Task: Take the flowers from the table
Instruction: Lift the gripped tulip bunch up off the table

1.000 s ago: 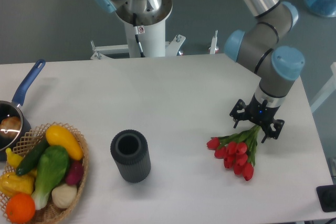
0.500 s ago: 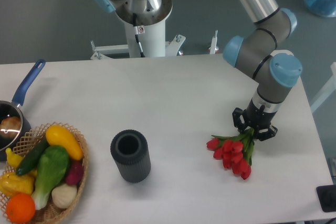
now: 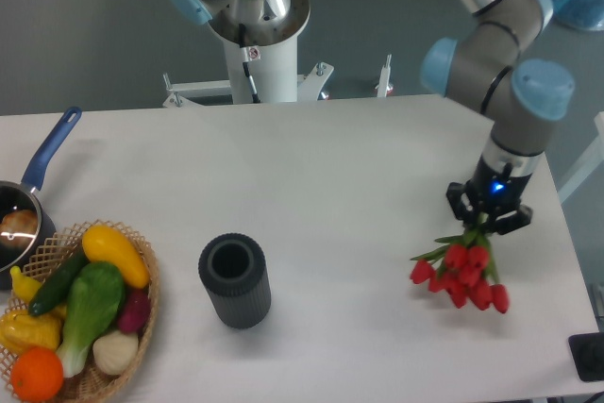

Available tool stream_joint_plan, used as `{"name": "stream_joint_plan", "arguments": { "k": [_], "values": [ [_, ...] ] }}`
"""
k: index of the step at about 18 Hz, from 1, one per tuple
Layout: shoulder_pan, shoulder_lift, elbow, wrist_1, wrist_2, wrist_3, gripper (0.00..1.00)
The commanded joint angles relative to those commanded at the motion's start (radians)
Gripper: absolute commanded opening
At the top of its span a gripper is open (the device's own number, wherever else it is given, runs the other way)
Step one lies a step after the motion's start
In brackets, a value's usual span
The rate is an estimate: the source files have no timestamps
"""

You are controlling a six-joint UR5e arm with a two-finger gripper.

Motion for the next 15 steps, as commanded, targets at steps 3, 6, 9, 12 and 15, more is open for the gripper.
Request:
{"name": "stream_joint_plan", "arguments": {
  "k": [3,6,9,12,15],
  "values": [
    [-0.02,-0.008,0.023,-0.011,0.012,0.0,0.0],
    [-0.028,0.02,0.032,-0.018,0.044,0.0,0.0],
    [-0.035,0.067,0.048,-0.106,0.084,0.002,0.0],
    [-0.035,0.101,0.06,-0.163,0.083,0.002,0.0],
    [-0.035,0.121,0.063,-0.189,0.084,0.002,0.0]
  ]
}}
